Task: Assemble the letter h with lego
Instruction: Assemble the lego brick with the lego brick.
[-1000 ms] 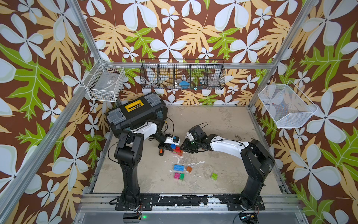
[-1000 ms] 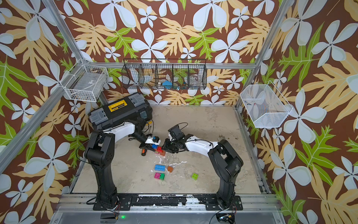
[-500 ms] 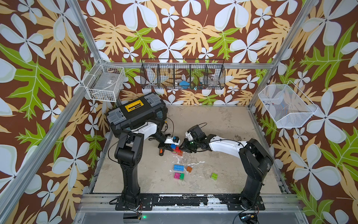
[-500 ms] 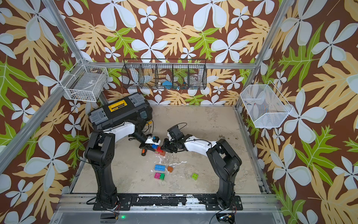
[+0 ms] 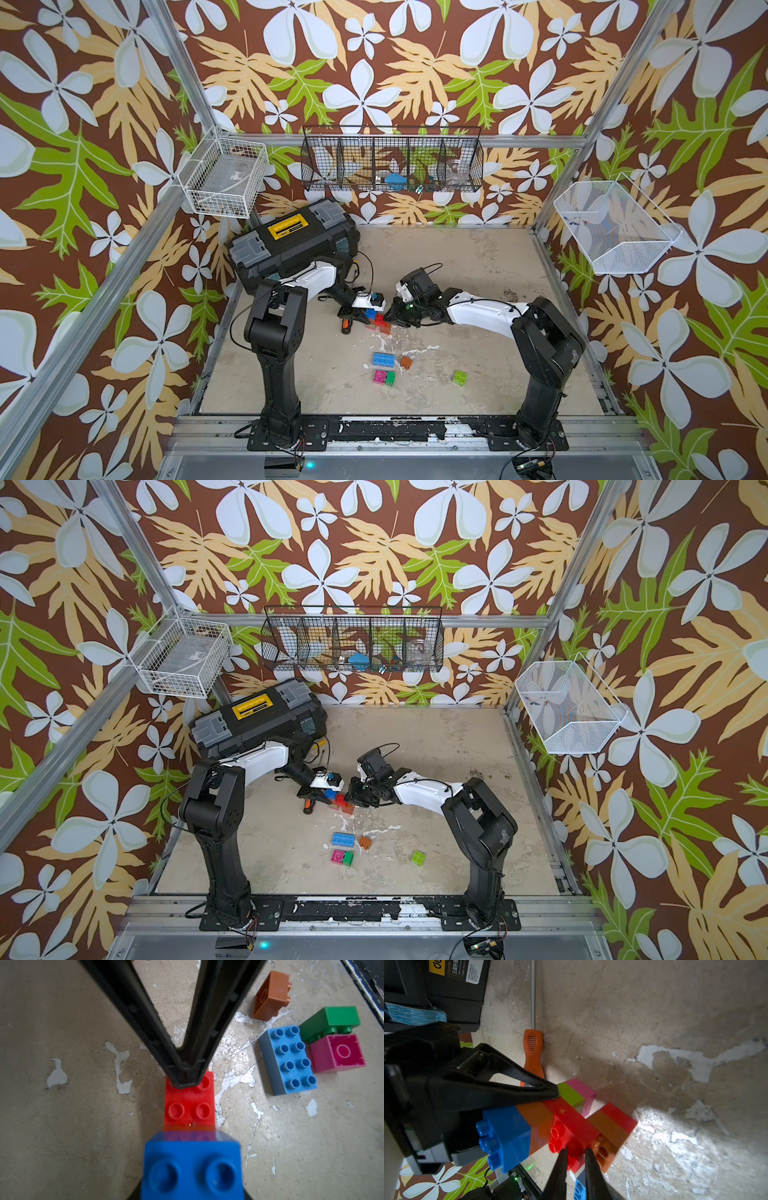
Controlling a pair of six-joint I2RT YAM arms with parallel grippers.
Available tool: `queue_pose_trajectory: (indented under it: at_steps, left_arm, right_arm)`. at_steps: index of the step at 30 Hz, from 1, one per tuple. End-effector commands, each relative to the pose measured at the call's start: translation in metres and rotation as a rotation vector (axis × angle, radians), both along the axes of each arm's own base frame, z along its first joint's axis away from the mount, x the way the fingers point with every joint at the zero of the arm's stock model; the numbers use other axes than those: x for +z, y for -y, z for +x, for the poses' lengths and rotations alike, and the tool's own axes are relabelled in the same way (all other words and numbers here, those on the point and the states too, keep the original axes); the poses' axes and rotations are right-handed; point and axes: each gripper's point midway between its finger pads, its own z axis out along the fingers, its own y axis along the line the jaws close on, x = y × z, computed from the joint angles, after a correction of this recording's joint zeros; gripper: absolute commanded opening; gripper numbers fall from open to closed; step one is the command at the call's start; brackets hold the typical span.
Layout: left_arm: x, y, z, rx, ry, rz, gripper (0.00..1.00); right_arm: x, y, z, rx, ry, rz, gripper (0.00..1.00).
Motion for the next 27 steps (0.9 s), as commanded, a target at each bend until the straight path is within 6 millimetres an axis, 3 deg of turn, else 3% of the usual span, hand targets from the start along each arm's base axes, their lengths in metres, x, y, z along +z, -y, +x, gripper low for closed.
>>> queue_pose_trajectory:
  at_steps: [1,6,9,13,20,27]
  left_arm:
    - [-0.007,-0.004,-0.005,-0.004,-0.026,0.03,0.3]
    - [-0.01,-0.003,-0.004,0.004,-0.036,0.033,0.35]
    - [-0.006,-0.002,-0.002,0.013,-0.036,0.023,0.45]
    - [0.005,0.001,-0.002,0.02,-0.034,0.003,0.68]
    - [0.029,0.001,0.001,0.053,-0.052,-0.058,0.87]
    - [0.059,-0.001,-0.001,0.072,-0.081,-0.136,0.85]
  right_arm:
    - [-0.029,0.022,-0.013,-0.02,-0.065,-0.133,0.17]
    - [-0.033,0.028,-0.013,-0.024,-0.064,-0.173,0.17]
    - [-0.034,0.029,-0.013,-0.023,-0.062,-0.177,0.17]
    - [-0.033,0.028,-0.012,-0.024,-0.056,-0.179,0.17]
    - [-0.034,0.028,-0.011,-0.016,-0.048,-0.183,0.17]
    - [-0.035,0.029,-0.011,-0.008,-0.04,-0.189,0.17]
